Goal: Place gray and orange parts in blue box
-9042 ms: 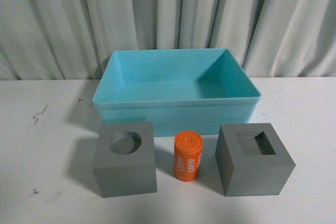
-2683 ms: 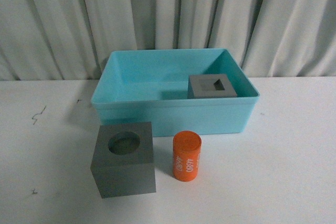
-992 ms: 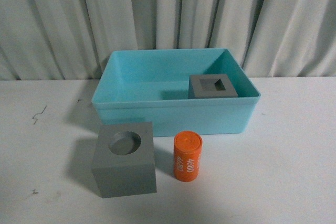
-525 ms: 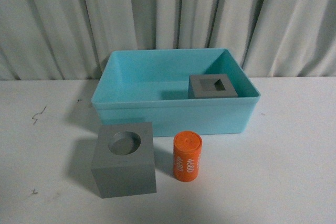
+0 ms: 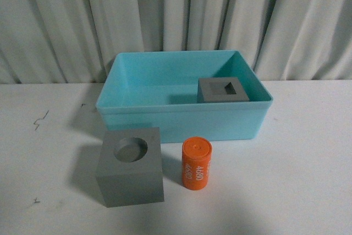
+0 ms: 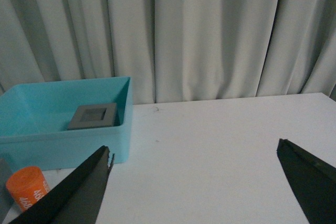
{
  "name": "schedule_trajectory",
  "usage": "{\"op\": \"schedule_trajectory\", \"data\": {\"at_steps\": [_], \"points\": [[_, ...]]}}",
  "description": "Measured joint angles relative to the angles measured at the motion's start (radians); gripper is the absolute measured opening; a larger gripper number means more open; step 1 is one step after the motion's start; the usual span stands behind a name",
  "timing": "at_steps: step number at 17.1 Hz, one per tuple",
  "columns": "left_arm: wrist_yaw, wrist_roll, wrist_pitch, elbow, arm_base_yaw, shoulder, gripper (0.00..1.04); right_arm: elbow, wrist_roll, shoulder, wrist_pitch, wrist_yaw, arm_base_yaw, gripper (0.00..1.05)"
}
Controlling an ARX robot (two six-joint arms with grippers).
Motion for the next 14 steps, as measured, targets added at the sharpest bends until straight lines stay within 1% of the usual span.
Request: {"op": "schedule_trajectory", "data": {"at_steps": [1,2,6,9,14], "points": [[0.008,-0.013,0.093,0.041,-0.027,0.12,0.98,0.0,0.0,0.0,0.0,0.0,0.0,0.99],[0.01,-0.01,0.216,0.093,-0.073,0.291,0.98,0.0,0.0,0.0,0.001,0.0,0.0,0.98],[0.021,0.035,0.417,0.16,-0.184,0.65,0.98,0.0,0.0,0.0,0.001,0.0,0.0,0.98],[0.024,0.056,0.525,0.224,-0.219,0.866,0.98,0.0,0.0,0.0,0.001,0.0,0.0,0.98],[0.036,0.074,0.591,0.288,-0.25,1.045,0.98,0.0,0.0,0.0,0.001,0.0,0.0,0.98]]}}
